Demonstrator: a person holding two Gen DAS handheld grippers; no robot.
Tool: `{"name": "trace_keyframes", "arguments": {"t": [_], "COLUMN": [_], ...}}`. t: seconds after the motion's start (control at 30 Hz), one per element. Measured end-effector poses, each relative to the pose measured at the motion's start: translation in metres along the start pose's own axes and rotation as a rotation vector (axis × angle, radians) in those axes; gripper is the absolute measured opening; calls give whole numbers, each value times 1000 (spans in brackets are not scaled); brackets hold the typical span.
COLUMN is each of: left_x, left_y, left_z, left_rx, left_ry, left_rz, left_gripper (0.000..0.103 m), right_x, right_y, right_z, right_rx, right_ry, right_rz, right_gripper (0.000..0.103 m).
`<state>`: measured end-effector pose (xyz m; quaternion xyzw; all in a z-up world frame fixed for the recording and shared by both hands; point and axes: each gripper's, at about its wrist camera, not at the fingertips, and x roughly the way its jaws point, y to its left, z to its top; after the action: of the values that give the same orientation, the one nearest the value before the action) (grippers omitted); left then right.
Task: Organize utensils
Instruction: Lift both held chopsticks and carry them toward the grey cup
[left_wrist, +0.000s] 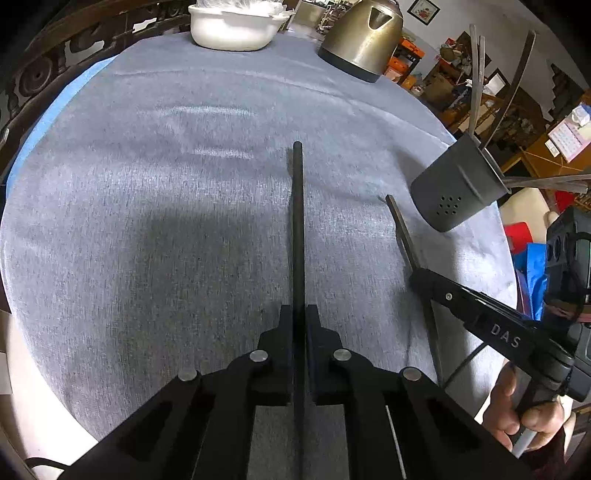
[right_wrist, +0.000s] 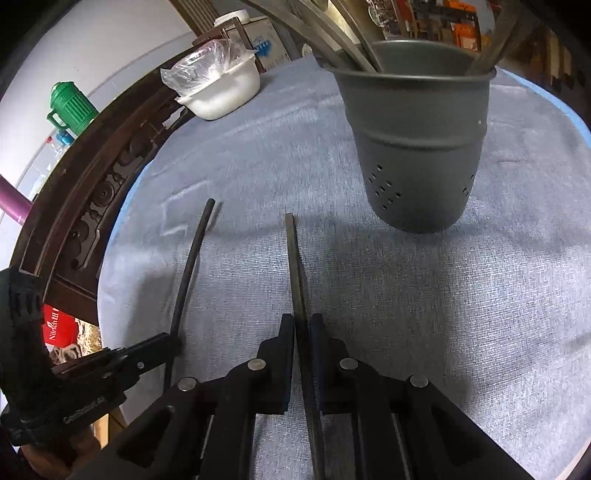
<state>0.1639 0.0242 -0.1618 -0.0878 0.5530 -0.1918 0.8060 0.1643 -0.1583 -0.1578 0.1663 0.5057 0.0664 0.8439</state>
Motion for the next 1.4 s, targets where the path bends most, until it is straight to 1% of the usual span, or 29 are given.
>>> {"name": "trace_keyframes", "arguments": {"t": [0.2,0.3,0.37,0.4,0.43,0.47,0.5,0.6,0.87,1.0,1.07,1.1,1.2,1.3,1.4], "left_x": [-7,-10,-9,-10,-12,-13,-13,-7,13,16,23,22,23,23,10], "left_y": [-2,-3,-4,-5,-5,-5,-6,-8,-13,-16,-17,-17,-15,-11,-9], "left_z": [-17,-21,-14,-10,-5,-2,4,23,44,52,58,56,60,62,60], "left_rx": [21,35,39,42,43,43,46,56,37,49,57,62,53,32,18], "left_ry": [34,70,80,72,60,53,46,45,86,88,86,86,85,80,39], "left_rz": [-19,-24,-16,-9,-1,3,1,11,3,14,23,27,31,22,15], "left_gripper": [6,7,10,18,28,32,34,34,34,34,28,20,7,7,7], "right_x": [-5,-7,-5,-4,-3,-1,1,7,19,24,25,26,26,19,3], "right_y": [1,-2,-3,-3,-4,-4,-5,-3,6,13,14,14,12,9,10], "right_z": [-6,-8,-5,-3,1,5,9,17,35,41,43,44,45,44,42], "right_rx": [-10,-3,9,14,24,33,41,51,30,-15,-27,-33,-41,-29,-40], "right_ry": [36,66,89,96,101,101,97,93,113,103,103,104,96,77,30], "right_rz": [-12,-7,-7,-6,-10,-17,-20,-24,-71,-104,-116,-120,-116,-98,-76], "right_gripper": [10,10,11,11,11,11,12,13,14,14,13,12,8,7,7]}}
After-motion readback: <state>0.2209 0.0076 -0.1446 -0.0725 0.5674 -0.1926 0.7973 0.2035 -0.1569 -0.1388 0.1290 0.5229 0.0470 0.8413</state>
